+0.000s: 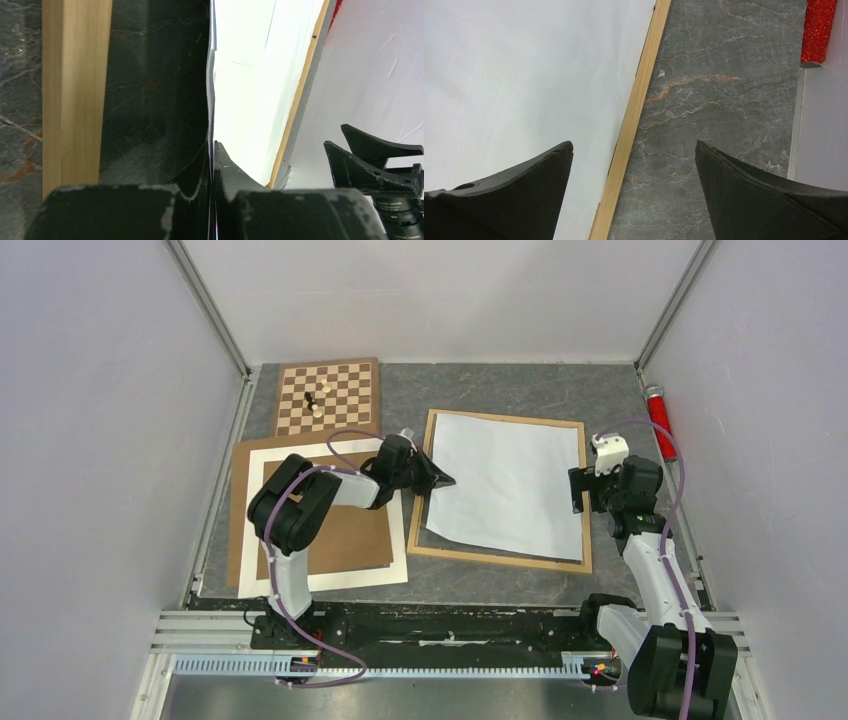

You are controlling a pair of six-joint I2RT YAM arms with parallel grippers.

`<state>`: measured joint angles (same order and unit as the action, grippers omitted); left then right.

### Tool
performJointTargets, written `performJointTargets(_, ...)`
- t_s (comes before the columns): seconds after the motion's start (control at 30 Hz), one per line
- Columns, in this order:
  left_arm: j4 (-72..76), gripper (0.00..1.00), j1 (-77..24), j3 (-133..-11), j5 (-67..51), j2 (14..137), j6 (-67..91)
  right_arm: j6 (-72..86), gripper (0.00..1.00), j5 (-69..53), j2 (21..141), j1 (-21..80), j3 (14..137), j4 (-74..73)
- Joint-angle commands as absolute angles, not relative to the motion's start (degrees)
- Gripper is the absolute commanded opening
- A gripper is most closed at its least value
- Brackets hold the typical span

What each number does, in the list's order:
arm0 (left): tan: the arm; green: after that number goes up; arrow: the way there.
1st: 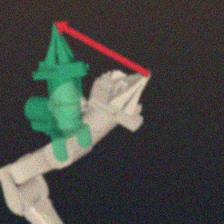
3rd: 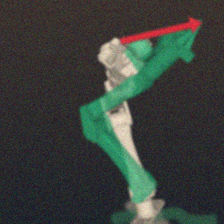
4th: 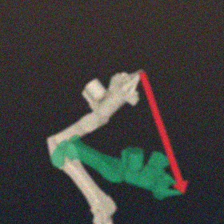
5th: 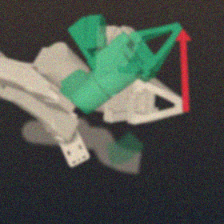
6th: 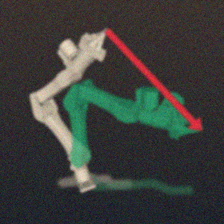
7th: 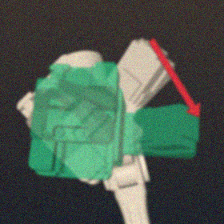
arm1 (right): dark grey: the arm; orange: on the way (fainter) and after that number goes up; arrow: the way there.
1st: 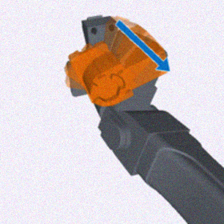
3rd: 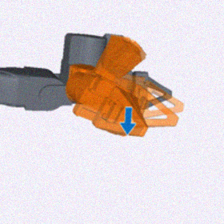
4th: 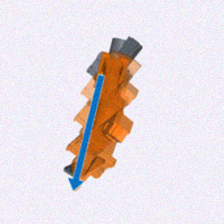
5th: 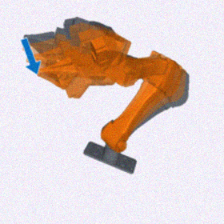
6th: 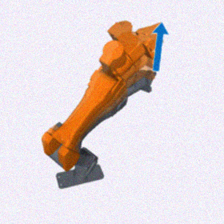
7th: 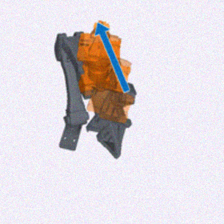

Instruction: Put the photo into the frame

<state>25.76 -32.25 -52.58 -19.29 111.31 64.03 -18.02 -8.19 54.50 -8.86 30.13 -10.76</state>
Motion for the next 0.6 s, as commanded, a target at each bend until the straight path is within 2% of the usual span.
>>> performJointTargets(0.0, 26.3, 0.12, -32.9, -53.4, -17.0, 112.3, 61.2, -18.6, 0.95, -9.4, 54.5, -9.2, 29.7, -8.4)
performJointTargets(0.3, 22.4, 0.33, -33.4, -54.6, -16.6, 112.4, 59.6, -18.8, 0.96, -10.2, 54.6, -9.2, 29.5, -8.6)
performJointTargets(0.57, 12.0, 0.5, -33.4, -57.0, -13.7, 108.9, 55.2, -18.9, 0.96, -11.0, 54.9, -9.2, 29.4, -8.8)
